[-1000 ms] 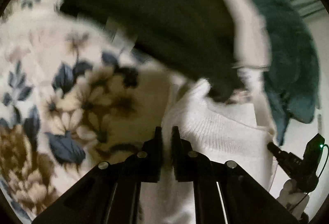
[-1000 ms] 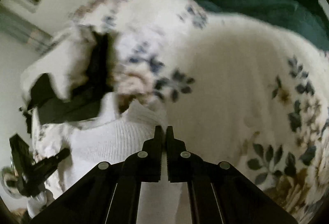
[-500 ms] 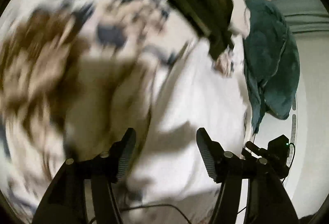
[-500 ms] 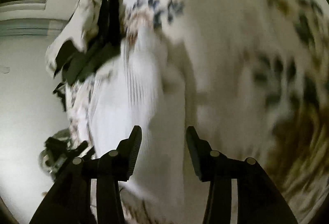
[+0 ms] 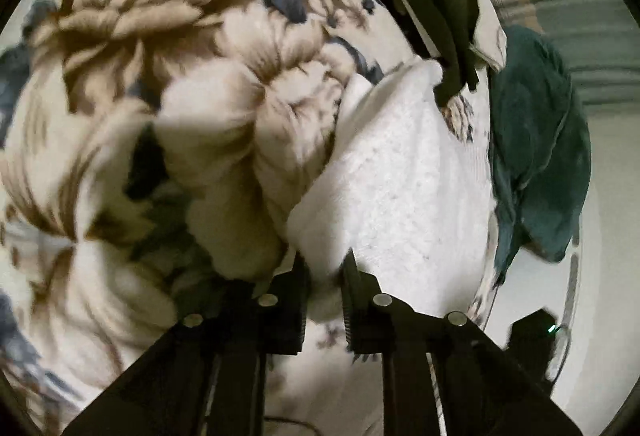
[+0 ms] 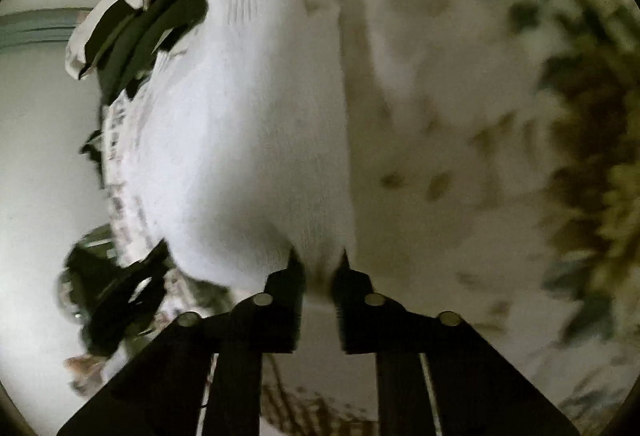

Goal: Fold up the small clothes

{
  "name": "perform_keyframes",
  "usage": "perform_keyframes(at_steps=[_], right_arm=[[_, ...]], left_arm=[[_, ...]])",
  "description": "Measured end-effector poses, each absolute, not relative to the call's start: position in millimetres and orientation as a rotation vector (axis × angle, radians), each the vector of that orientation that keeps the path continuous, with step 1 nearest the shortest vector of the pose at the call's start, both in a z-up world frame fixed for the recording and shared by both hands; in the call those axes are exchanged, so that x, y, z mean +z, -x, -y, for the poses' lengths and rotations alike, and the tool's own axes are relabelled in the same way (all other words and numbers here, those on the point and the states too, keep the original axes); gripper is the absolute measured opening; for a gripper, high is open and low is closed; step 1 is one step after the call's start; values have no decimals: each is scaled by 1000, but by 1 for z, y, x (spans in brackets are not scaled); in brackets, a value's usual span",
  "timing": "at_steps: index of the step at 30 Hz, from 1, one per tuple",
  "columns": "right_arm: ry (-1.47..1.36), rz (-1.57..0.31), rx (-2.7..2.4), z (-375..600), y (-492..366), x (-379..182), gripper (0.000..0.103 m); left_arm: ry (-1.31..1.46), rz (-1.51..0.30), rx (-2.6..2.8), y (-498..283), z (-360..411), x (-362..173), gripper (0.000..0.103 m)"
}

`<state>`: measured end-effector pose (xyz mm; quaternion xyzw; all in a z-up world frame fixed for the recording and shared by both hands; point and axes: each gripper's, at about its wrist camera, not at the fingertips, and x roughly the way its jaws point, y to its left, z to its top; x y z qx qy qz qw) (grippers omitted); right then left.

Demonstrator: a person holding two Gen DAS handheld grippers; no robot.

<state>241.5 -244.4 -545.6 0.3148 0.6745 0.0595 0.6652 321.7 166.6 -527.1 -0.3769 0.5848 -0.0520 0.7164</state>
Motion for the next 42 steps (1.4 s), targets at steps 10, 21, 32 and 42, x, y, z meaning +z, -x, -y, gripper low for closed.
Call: perform_keyframes(at_steps=[10,21,32,42], right_arm=[[-669,-1606,123,252,-252,-553,7],[-611,-1375,127,281,-357,-522,51],[-456,-1338,102,260,-406,-514,5],[-379,-1267,-22,262,-457,-516,4]], left_arm=[[768,-1400,-213,-331,-166,-527,21],[447,-1278,-331,-462,-101,-497,68],[358,-1204,-316,-489,-100,-486,7],[541,-1298,-188,-532,-129,-535,7]])
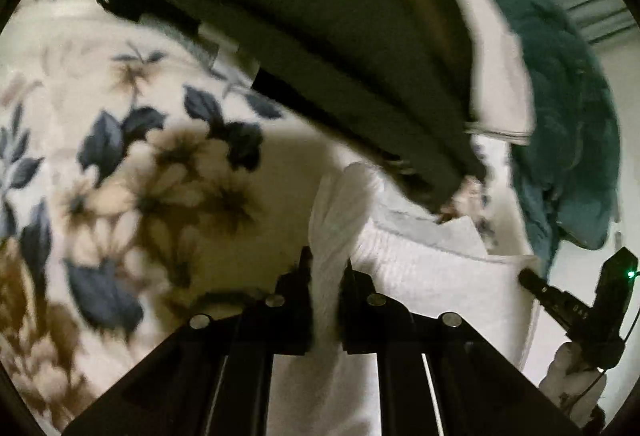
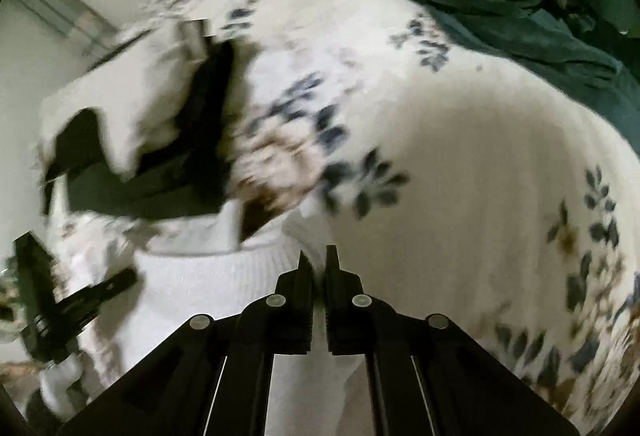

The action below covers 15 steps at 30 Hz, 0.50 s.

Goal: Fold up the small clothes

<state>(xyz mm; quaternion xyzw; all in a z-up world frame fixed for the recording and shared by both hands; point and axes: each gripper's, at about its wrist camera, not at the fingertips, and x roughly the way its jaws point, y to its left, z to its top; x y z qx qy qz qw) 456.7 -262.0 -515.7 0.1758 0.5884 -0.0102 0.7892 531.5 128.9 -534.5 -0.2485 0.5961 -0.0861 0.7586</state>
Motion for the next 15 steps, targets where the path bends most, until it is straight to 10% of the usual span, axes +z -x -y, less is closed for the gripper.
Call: perform_keyframes(at_steps=[10,15], right_arm=[[-561,-1402,58,273,-459,-558,6],[-701,-1388,134,298,-449,-551,52]], left_arm=[[587,-1351,-232,-514,-144,-547,8],[645,-1370,-288,-513,-152,-544,12]])
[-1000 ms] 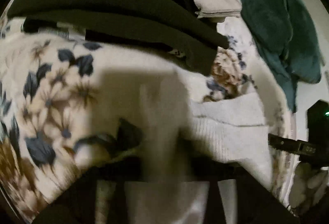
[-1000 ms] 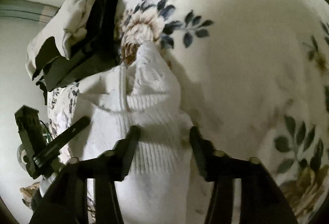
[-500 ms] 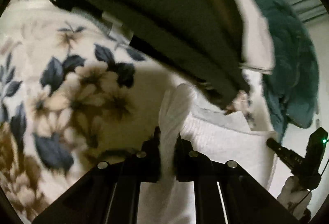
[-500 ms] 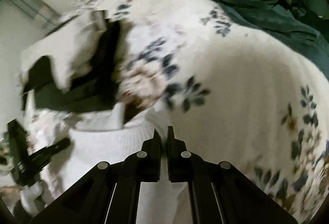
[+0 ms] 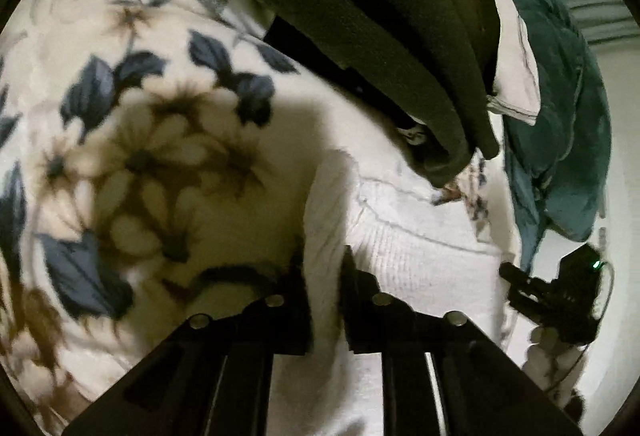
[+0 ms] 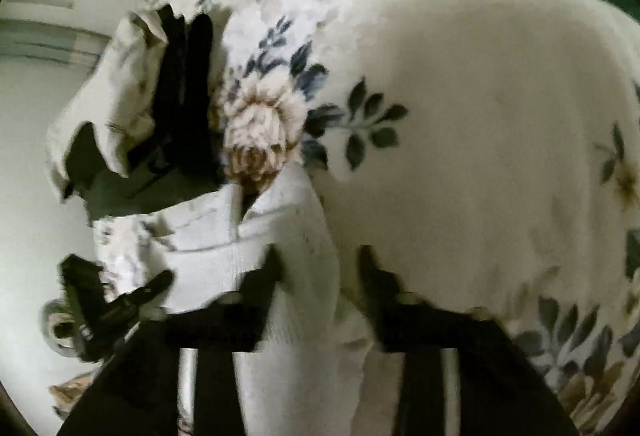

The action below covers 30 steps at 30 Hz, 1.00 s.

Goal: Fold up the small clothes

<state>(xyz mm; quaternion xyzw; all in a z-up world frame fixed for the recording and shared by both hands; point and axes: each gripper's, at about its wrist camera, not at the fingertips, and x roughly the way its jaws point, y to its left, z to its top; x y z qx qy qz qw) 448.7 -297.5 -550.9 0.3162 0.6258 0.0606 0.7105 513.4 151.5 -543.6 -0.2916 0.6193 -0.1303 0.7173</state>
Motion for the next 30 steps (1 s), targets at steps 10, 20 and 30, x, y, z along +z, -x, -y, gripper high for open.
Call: perform_keyframes(at_steps=[10,20,30], right_arm=[[-811,-1446,207,286,-418,-570,62],[-513,-1219,114,259,-432,-525,11],[-676,-1399,176,283,-437,-551,53]], left_arm=[[686,-1333,-355,-512,-140,-545,42],[627,-1297,-263,-517,-156,-537,8],[797,-1335,-342,-497,-184,-541,63]])
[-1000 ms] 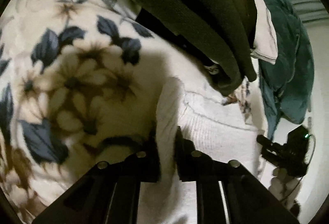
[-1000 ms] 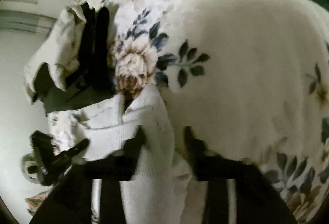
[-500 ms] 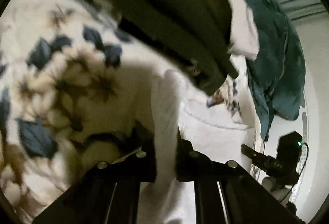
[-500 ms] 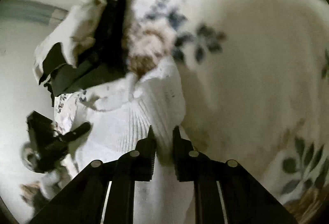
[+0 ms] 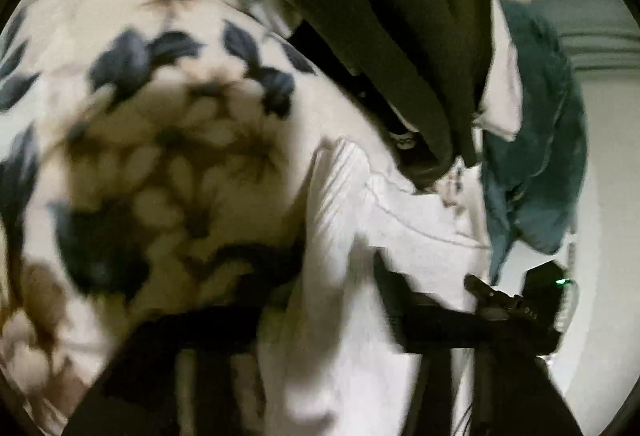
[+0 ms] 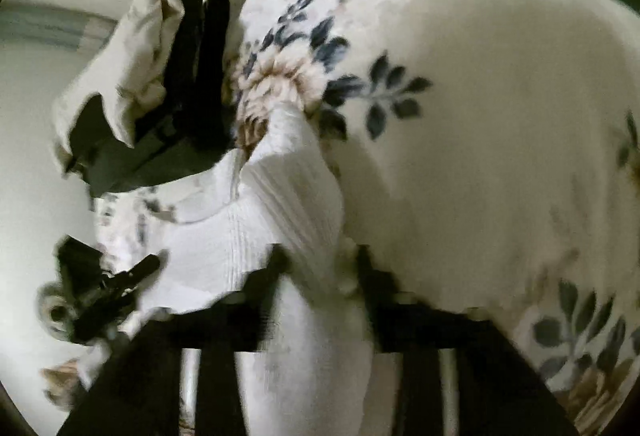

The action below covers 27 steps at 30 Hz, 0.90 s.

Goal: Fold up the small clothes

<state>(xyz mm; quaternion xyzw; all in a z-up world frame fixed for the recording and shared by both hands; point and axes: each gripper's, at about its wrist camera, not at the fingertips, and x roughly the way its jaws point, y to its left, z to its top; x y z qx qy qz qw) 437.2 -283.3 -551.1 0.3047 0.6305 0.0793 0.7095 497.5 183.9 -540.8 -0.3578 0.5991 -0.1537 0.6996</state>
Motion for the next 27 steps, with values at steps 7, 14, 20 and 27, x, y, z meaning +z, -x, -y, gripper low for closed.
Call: perform_keyframes(at_steps=[7,14,20,27], right_arm=[[-871,-1391,250,313,-377,-556,94],[-1006,-1452,432,281,-352,-592,101],[-940,-1542,499,245,-362,-615,102],[-934,-1577,499,236,-368,-622,102]], left_arm=[[1012,-1294,-432,-431,-200,-548,71],[1012,-1352,-507,-418,-174,-581,77],[1008,-1351,-536,-433,-162,-586,81],[971,-1317,-569,-438,-145,-577,61]])
